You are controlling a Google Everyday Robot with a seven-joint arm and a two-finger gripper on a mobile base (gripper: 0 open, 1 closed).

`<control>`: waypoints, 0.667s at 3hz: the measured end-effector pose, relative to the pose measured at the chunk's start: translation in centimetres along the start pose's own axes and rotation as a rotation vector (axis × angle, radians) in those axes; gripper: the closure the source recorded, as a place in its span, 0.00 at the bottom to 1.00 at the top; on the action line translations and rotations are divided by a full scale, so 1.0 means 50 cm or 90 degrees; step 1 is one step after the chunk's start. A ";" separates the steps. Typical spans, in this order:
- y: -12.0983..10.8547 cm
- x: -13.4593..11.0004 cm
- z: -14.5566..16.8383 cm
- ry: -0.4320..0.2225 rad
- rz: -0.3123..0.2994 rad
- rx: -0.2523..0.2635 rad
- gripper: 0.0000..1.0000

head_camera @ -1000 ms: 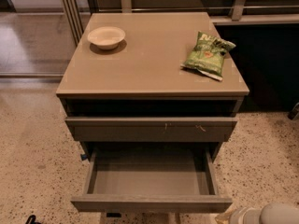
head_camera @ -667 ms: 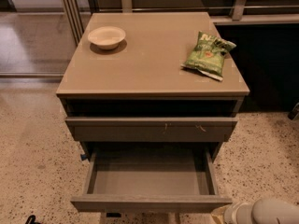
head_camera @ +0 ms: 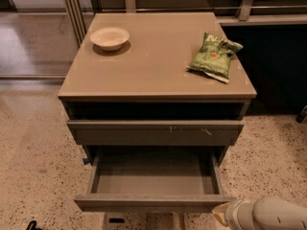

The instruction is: Close middle drawer

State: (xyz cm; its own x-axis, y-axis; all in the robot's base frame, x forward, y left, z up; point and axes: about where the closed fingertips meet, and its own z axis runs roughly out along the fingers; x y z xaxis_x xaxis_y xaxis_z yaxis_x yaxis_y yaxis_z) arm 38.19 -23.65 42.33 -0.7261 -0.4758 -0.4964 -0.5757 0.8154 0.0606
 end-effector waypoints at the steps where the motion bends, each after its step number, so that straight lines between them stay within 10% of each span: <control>1: -0.006 -0.042 0.033 -0.010 -0.019 -0.003 1.00; 2: -0.005 -0.042 0.035 -0.009 -0.020 -0.003 1.00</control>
Offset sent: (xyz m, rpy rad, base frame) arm 0.0822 0.0357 -0.0231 -0.0235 -0.0376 0.0711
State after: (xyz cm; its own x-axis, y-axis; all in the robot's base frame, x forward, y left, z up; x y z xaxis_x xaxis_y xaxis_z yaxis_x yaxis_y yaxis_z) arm 40.51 -22.27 41.86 -0.7020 -0.4963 -0.5108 -0.5998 0.7987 0.0484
